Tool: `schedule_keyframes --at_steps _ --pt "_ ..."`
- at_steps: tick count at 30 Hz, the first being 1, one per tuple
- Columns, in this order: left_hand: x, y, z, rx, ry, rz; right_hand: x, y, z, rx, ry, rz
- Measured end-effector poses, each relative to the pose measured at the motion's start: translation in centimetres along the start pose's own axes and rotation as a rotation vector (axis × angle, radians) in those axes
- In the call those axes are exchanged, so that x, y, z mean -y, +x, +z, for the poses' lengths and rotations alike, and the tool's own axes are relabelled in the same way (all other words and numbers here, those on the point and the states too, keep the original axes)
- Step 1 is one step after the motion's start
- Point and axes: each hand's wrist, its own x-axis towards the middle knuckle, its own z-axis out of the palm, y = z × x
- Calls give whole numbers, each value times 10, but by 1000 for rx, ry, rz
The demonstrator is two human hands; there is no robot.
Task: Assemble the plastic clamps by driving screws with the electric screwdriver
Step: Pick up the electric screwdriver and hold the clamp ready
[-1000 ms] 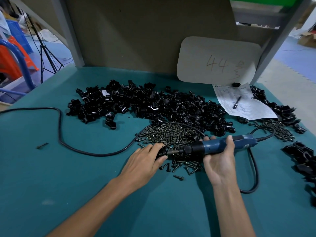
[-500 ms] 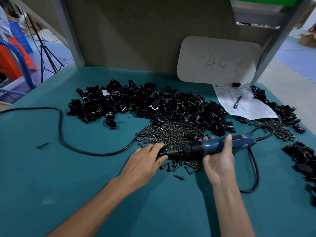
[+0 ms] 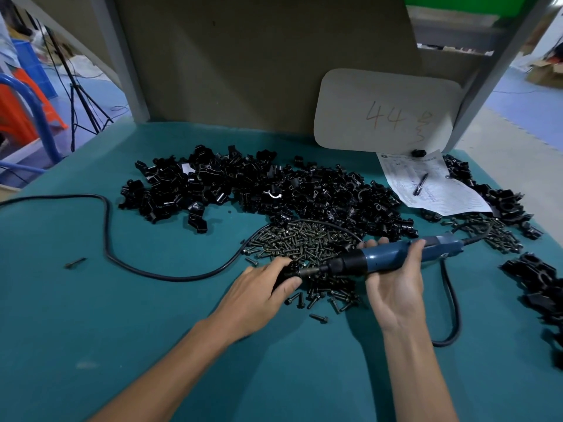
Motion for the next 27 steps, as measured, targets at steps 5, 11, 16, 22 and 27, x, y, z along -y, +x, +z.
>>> schedule_keyframes --at_steps 5,11,16,22,27 --pt "5 0 -11 -116 -429 -157 48 11 -5 -77 -146 -100" --pt "8 8 -15 -279 -739 -215 81 8 -24 -113 -1439 -178" --pt "10 11 -22 -314 -987 -261 67 -9 -25 -180 -2045 -248" --pt "12 7 -13 -331 -670 -320 10 -67 -2 583 -1976 -304" --pt "7 5 -9 -295 -560 -119 -18 -72 -9 644 -2151 -344"
